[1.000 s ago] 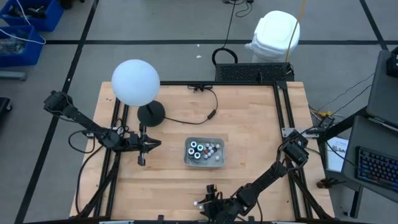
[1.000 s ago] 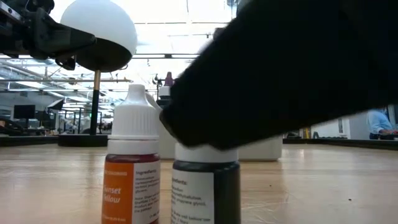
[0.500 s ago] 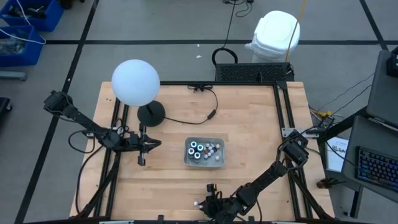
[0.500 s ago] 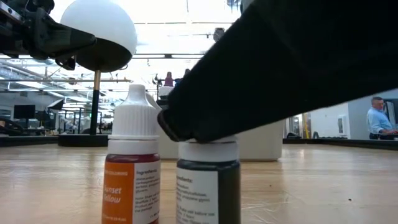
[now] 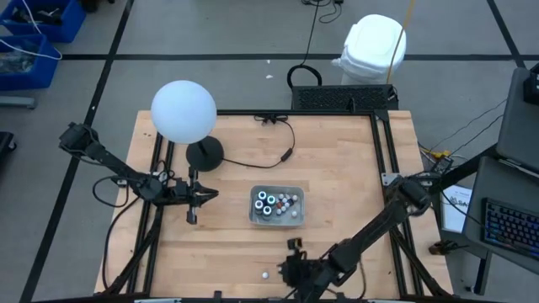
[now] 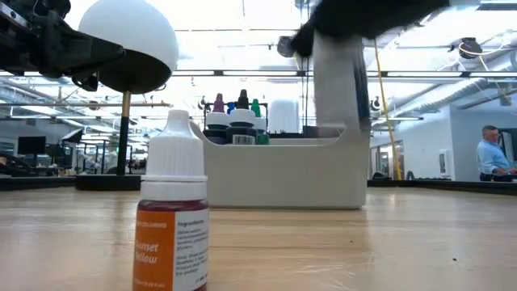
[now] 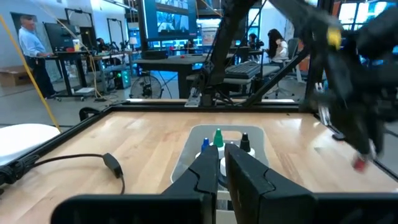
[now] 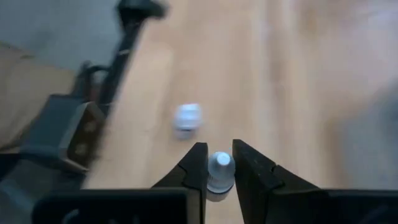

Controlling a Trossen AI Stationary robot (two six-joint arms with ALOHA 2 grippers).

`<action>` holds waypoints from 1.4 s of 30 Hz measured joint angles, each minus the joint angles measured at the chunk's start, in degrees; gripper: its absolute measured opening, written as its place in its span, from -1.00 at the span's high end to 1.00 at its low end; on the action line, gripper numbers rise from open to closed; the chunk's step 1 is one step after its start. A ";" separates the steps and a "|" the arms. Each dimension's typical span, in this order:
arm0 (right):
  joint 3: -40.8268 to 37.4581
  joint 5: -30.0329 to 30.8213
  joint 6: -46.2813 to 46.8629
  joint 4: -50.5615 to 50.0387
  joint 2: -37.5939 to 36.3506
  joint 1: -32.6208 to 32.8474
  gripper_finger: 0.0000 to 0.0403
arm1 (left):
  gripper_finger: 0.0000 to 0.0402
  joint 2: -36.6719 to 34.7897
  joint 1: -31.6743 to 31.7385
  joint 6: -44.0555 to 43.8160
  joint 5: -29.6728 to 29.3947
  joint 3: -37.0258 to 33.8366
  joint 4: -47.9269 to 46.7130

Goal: Pick & Place food coloring
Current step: Put the small red food coloring bottle into the gray bin

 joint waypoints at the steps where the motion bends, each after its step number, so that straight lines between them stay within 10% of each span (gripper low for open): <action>1: 0.00 1.71 0.06 -2.54 -1.98 -0.02 0.78 | 0.81 0.02 0.00 0.15 0.00 0.00 -0.09; 10: -0.65 14.25 0.47 -13.62 -14.89 -5.10 0.78 | 0.81 -0.01 0.00 1.42 0.00 -0.02 0.04; 26: -19.08 8.20 4.62 -4.76 -17.15 -18.72 0.78 | 0.81 0.02 0.01 1.88 0.02 -0.02 0.05; 42: -21.91 8.11 4.64 -2.08 -18.42 -18.30 0.78 | 0.81 0.02 0.00 2.66 0.00 -0.02 0.06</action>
